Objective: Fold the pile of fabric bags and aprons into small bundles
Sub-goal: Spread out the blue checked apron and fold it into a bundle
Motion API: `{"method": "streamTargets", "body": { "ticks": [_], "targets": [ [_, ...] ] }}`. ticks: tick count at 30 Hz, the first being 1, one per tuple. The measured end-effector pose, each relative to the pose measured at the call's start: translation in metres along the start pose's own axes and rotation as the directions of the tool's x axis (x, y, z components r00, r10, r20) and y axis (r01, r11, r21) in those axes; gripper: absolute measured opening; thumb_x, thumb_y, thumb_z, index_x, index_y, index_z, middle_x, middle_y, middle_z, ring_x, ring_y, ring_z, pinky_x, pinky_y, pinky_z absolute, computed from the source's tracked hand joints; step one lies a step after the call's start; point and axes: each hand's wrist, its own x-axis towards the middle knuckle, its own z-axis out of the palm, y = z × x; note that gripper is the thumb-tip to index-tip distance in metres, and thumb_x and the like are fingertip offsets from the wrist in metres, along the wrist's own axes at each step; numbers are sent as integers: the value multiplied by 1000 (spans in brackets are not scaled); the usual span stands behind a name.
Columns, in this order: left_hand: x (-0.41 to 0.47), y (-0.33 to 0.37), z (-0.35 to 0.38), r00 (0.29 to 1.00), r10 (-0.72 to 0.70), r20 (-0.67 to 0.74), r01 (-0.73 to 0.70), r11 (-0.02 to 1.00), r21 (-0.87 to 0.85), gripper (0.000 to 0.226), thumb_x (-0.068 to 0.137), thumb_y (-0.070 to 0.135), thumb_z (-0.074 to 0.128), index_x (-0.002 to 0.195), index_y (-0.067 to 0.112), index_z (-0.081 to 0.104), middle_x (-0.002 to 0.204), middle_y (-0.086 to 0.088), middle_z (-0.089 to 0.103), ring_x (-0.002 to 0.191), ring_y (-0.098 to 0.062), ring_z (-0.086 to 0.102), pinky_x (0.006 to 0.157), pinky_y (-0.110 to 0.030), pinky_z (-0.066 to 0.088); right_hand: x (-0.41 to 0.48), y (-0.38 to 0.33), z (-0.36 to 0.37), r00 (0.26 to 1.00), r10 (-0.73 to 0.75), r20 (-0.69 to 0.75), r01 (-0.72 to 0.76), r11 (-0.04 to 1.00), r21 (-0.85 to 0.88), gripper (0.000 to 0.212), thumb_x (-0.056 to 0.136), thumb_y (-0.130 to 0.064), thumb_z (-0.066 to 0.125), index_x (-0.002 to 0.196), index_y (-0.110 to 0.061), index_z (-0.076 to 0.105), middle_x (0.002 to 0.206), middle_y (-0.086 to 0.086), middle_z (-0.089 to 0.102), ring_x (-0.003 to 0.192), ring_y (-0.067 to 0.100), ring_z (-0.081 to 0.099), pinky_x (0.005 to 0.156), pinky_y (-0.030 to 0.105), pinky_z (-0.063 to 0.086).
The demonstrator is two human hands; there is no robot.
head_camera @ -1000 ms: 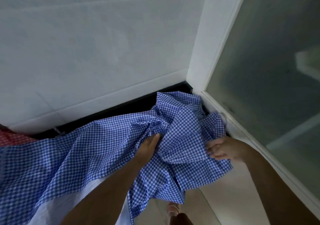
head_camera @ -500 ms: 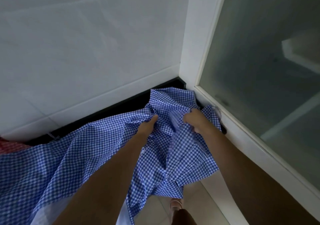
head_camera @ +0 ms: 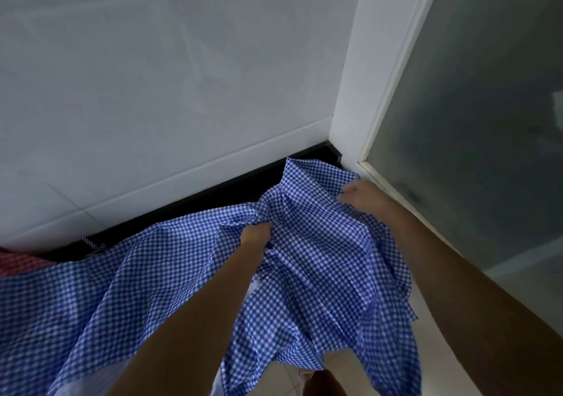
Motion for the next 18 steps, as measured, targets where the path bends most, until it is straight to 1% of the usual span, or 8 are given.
{"method": "streamTargets", "body": {
  "ticks": [2,5,7,10,13,15,16,18],
  "targets": [
    [0,1,1,1000,-27,-4,27,999,25,23,100,17,47,114,1,56,87,-12,61,71,-29,59,65,-37,52,20,-29,5,989,-131,-71,140,981,137,37,84,-50,64,75,-15,54,80,0,59,76,16,58,59,26,37],
    [6,1,-2,999,-29,-16,30,996,82,17,98,20,51,101,5,56,71,-5,52,58,-17,49,54,-28,45,53,-59,20,988,-151,-22,153,969,192,56,66,-74,63,83,-23,47,93,-3,53,89,16,56,60,22,34],
    [15,0,-3,1000,-14,-22,17,988,152,16,97,24,52,100,8,54,69,1,46,60,-12,45,68,-30,48,68,-72,31,988,-155,15,149,966,211,43,77,-61,65,74,-25,41,80,-3,47,76,12,51,66,26,37],
    [25,-5,-6,998,44,-50,-35,984,174,36,98,28,48,119,0,59,73,2,48,69,-15,50,88,-35,48,94,-80,35,985,-141,-100,164,946,280,40,89,-25,64,57,-15,42,60,1,43,58,11,44,58,24,34],
    [24,-2,-11,992,84,-94,-70,987,144,38,102,26,42,128,0,53,107,-12,62,96,-29,58,85,-33,43,113,-74,15,976,48,-213,95,785,612,17,91,-15,62,78,-4,63,89,16,66,87,30,64,81,36,52],
    [27,3,-14,992,87,-91,-76,990,117,38,102,25,41,130,2,51,123,-13,57,109,-33,55,86,-33,41,122,-60,4,955,133,-265,65,778,625,11,93,-13,59,88,-6,65,99,16,66,92,30,63,81,36,52],
    [29,4,-15,994,80,-77,-70,990,124,35,102,26,42,122,2,55,116,-12,57,100,-32,55,84,-33,42,120,-53,1,939,138,-316,76,810,581,14,94,-11,56,101,-4,66,105,16,66,88,25,61,77,31,51],
    [35,7,-15,996,32,-81,-19,987,160,32,101,30,42,85,6,56,88,-6,55,72,-23,50,69,-34,40,106,-45,4,881,76,-466,157,885,439,28,95,-9,52,121,-2,58,120,15,59,94,20,59,81,27,48]
  ]
}}
